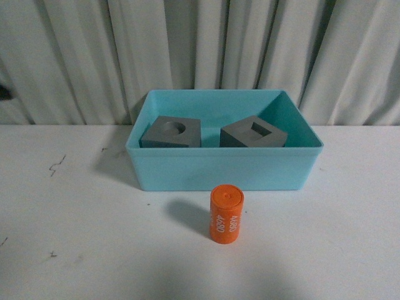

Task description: Place gray and orange parts in blue box

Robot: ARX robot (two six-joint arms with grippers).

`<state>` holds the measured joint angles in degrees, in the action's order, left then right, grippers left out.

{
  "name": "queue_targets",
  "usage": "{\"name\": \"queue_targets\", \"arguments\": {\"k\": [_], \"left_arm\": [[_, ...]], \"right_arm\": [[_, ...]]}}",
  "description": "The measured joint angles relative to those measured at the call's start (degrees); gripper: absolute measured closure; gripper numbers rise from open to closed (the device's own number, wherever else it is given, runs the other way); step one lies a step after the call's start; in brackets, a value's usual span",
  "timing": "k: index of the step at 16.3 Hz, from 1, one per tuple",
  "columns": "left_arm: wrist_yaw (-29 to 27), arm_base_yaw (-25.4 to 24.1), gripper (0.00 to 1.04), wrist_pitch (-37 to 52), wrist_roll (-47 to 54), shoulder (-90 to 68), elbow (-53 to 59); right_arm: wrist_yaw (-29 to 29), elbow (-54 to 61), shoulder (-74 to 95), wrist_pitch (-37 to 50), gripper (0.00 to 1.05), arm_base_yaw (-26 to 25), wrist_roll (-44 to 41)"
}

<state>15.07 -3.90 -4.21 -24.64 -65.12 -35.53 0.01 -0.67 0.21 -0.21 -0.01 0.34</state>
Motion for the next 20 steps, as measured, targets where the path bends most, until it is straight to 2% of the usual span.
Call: {"name": "queue_targets", "arguments": {"k": [2, 5, 7, 8, 9, 10, 11, 12, 13, 15, 17, 18, 20], "left_arm": [[1.44, -9.57, 0.07, -8.39, -0.31, 13.79, 8.63], [5.46, -23.87, 0.07, -17.38, 2.36, 27.21, 14.1], [6.1, -27.15, 0.07, -17.22, 3.87, 29.97, 14.32], [6.43, -27.04, 0.07, -17.25, 4.28, 30.01, 14.25], [8.07, -27.23, 0.09, -12.48, 5.84, 30.21, 15.76], [11.43, -26.91, 0.18, 1.6, 10.03, 33.35, 21.51], [11.74, -23.56, 0.3, 12.87, 15.58, 39.76, 28.59], [9.29, -19.74, 0.43, 19.23, 19.89, 42.97, 30.73], [5.2, -16.09, 0.59, 18.51, 22.23, 46.23, 30.84], [0.87, -11.93, 0.79, 16.33, 23.32, 48.96, 31.89], [-0.72, -10.27, 0.88, 15.45, 23.56, 50.12, 32.39], [-2.49, -8.5, 0.99, 14.71, 23.63, 51.34, 32.68], [-5.75, -5.2, 1.03, 13.18, 23.76, 53.83, 32.98]], "right_arm": [[0.0, 0.0, 0.0, 0.0, 0.06, 0.0, 0.0], [-0.02, 0.0, 0.0, 0.0, 0.06, 0.0, 0.0], [0.0, 0.0, 0.0, 0.0, 0.06, 0.0, 0.0], [0.0, 0.0, 0.0, 0.0, 0.06, 0.0, 0.0], [-0.02, 0.0, 0.0, 0.0, 0.06, 0.0, 0.0], [0.0, 0.0, 0.0, -0.09, 0.06, 0.0, 0.0], [-0.02, 0.0, 0.04, -0.09, 0.06, 0.0, 0.0], [-0.04, 0.0, 0.02, 0.0, 0.06, 0.0, 0.0], [0.0, 0.0, 0.0, -0.04, 0.06, -0.02, 0.0], [-0.02, 0.0, 0.0, -0.02, 0.06, 0.0, 0.0], [-0.02, 0.0, 0.0, 0.0, 0.06, 0.0, 0.0], [0.0, 0.0, 0.0, -0.02, 0.06, 0.0, 0.0], [0.0, 0.0, 0.0, -0.02, 0.06, 0.0, 0.0]]}}
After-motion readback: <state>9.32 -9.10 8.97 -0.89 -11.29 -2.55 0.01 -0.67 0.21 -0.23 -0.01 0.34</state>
